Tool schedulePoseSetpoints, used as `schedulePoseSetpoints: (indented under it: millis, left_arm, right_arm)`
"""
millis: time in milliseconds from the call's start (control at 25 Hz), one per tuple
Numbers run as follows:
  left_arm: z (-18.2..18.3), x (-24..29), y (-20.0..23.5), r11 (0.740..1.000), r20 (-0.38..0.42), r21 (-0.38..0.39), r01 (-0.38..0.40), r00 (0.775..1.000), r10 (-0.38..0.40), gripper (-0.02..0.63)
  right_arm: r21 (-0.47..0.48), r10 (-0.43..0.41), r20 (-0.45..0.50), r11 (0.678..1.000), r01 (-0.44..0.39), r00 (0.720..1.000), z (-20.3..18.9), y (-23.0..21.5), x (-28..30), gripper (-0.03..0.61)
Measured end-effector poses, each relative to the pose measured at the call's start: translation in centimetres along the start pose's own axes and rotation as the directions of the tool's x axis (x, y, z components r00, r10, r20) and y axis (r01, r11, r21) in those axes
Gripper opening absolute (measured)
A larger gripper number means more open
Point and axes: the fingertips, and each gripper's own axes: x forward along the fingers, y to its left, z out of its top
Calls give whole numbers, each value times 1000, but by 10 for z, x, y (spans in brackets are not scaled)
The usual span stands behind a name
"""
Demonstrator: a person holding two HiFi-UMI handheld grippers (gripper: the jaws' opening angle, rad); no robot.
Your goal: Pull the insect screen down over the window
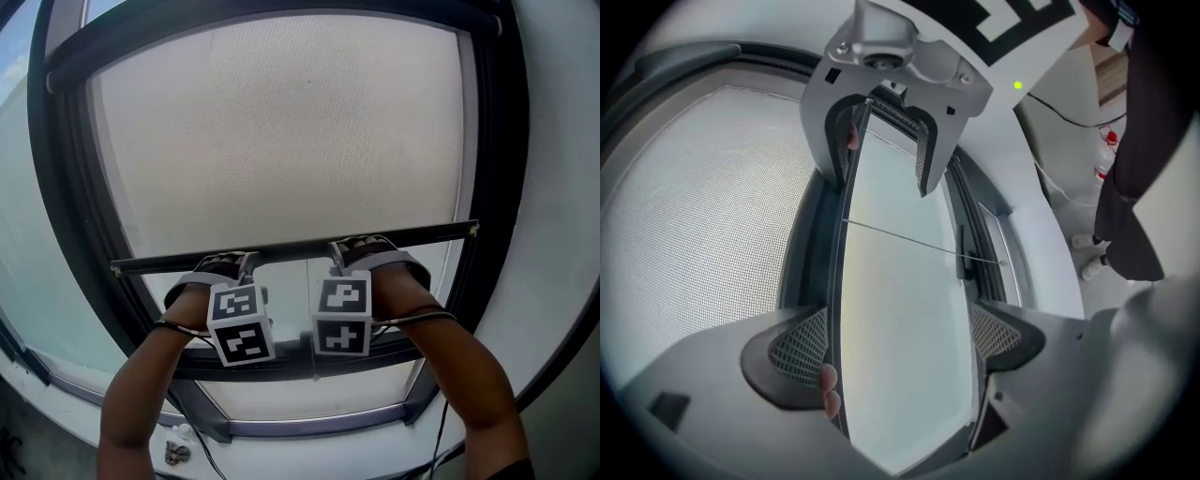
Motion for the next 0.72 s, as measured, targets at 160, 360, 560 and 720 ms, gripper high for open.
schedulePoseSetpoints:
  millis: [160, 360, 560, 720]
  left_arm:
    - [2, 16, -19, 1000, 8, -4, -19, 1000, 20, 485]
    - [1, 23, -33, 999, 16, -25, -23, 1000, 23, 485]
    - [-3, 39, -51, 999, 13, -37, 8, 1000, -7, 485]
    - [-4, 53, -70, 999, 11, -44, 9, 1000, -9, 485]
  right_arm:
    - [7, -15, 12, 1000, 15, 1000, -2, 22, 13, 367]
    - [12, 2, 21, 1000, -2, 1000, 0, 37, 18, 367]
    - [4, 22, 15, 1000, -22, 1000, 1, 56, 34, 367]
    - [7, 15, 16, 1000, -15, 1000, 1, 76, 46, 366]
